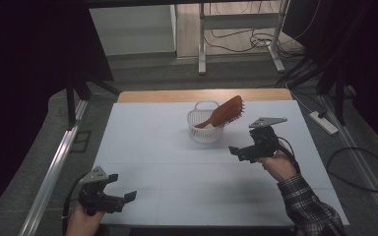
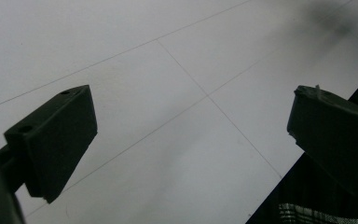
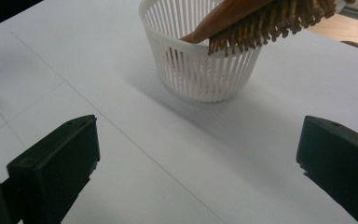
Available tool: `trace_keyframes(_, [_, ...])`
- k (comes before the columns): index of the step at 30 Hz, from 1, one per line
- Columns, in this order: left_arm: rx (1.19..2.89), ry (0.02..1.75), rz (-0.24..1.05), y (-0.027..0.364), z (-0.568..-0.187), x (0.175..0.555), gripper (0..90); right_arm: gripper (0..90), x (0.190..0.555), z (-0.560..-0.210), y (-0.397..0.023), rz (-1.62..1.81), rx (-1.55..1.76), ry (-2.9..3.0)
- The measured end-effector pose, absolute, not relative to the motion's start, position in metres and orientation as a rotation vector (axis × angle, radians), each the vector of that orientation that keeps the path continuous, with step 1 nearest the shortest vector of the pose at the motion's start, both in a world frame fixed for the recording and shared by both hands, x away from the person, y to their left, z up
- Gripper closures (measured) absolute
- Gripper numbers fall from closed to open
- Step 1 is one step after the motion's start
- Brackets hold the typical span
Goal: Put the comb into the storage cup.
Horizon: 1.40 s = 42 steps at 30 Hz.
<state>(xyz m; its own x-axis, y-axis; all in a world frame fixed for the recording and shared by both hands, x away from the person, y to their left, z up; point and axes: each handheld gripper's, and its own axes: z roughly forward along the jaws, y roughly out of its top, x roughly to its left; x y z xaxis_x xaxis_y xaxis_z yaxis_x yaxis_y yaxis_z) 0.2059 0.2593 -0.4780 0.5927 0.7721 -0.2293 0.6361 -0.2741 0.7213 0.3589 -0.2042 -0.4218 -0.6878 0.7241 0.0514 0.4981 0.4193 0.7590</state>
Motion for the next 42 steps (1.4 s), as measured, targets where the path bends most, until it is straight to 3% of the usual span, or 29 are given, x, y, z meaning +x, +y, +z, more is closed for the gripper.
trace_keyframes(42, [1.972,1.084,0.224,0.262,-0.477,0.202,0.6,0.0,0.328,-0.429,-0.229,1.120,1.081,2.428])
